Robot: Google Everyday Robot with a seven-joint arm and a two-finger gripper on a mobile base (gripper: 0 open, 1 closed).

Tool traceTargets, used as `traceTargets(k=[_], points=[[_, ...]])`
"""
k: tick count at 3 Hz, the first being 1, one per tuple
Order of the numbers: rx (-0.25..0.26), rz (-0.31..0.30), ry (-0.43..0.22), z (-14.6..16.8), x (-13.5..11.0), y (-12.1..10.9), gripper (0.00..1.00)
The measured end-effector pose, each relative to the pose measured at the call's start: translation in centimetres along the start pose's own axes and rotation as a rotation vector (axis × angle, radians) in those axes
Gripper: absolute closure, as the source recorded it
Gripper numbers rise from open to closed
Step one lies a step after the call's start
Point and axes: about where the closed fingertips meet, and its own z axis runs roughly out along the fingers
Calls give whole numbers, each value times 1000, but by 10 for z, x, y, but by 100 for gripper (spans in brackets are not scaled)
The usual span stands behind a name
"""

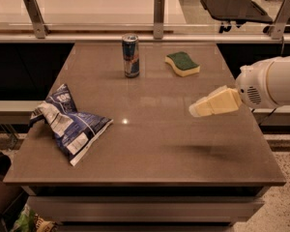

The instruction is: Move sponge near blue chip bag

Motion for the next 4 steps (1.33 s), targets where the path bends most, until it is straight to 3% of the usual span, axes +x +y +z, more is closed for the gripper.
traceTargets(k=[2, 3, 4], points=[[82, 69, -119, 28, -13, -30, 0], [82, 69, -119, 28, -13, -30, 0], [98, 65, -121, 47, -24, -30, 0]])
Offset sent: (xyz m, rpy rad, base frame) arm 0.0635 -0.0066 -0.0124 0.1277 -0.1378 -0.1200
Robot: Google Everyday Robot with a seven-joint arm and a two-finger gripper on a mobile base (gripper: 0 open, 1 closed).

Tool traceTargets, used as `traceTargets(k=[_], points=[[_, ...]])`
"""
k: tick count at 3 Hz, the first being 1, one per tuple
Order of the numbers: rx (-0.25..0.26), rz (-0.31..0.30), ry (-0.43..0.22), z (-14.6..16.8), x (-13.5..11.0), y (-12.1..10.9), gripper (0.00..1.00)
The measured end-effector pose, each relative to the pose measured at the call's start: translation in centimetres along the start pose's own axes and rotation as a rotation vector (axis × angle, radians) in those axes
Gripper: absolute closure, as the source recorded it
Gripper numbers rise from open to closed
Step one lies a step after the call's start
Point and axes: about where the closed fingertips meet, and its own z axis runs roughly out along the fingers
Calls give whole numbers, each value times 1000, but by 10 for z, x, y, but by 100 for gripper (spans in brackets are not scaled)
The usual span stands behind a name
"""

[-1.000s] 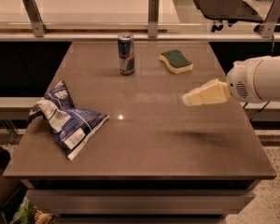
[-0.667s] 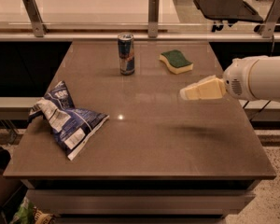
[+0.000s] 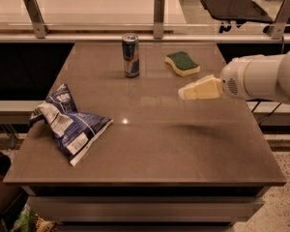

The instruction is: Move sponge near blue chip bag

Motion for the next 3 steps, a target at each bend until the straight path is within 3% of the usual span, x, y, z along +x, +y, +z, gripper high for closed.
traceTargets(k=[1, 3], points=[[-7, 34, -45, 41, -11, -3, 0], [-43, 173, -171, 108, -15, -12, 0]])
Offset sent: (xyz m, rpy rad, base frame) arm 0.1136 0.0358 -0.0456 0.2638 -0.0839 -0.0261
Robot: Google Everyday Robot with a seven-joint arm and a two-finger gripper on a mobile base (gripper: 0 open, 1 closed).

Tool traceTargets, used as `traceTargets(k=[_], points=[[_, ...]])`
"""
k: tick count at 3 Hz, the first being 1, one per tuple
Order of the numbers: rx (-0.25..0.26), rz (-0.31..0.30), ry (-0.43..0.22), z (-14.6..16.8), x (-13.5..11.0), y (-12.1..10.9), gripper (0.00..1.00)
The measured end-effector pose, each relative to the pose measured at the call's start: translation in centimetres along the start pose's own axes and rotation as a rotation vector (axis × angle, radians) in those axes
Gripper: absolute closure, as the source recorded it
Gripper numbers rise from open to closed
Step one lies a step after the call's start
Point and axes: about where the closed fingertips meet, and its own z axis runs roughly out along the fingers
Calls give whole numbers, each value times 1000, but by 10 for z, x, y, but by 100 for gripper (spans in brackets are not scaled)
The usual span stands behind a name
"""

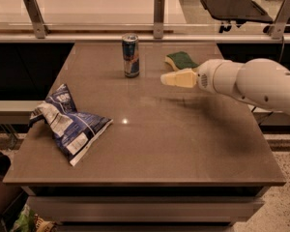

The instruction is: Move sponge near blue chip bag

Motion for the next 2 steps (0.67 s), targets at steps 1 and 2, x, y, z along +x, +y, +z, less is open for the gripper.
traceTargets(k=[1, 2], points=[[10, 50, -42, 15, 7, -8, 0], [32, 67, -76, 26, 11, -21, 0]])
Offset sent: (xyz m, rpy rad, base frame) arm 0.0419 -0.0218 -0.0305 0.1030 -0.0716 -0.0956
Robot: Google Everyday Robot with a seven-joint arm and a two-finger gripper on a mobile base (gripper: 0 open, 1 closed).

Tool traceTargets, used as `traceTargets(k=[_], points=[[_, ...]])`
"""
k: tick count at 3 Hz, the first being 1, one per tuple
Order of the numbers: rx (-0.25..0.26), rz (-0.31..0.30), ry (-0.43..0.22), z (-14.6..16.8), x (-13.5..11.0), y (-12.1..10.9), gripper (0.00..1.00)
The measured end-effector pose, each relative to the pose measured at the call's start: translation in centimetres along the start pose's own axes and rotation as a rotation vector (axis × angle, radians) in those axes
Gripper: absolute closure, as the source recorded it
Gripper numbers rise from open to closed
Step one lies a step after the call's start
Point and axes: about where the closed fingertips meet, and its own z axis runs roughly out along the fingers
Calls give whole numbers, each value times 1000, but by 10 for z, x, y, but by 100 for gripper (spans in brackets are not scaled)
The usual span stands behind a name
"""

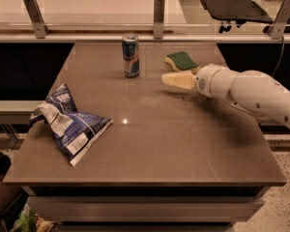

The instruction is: Move sponge near blue chip bag

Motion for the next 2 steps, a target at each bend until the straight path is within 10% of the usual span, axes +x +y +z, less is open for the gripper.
traceTargets(k=[2], points=[[15, -45, -27, 20, -5, -21, 0]])
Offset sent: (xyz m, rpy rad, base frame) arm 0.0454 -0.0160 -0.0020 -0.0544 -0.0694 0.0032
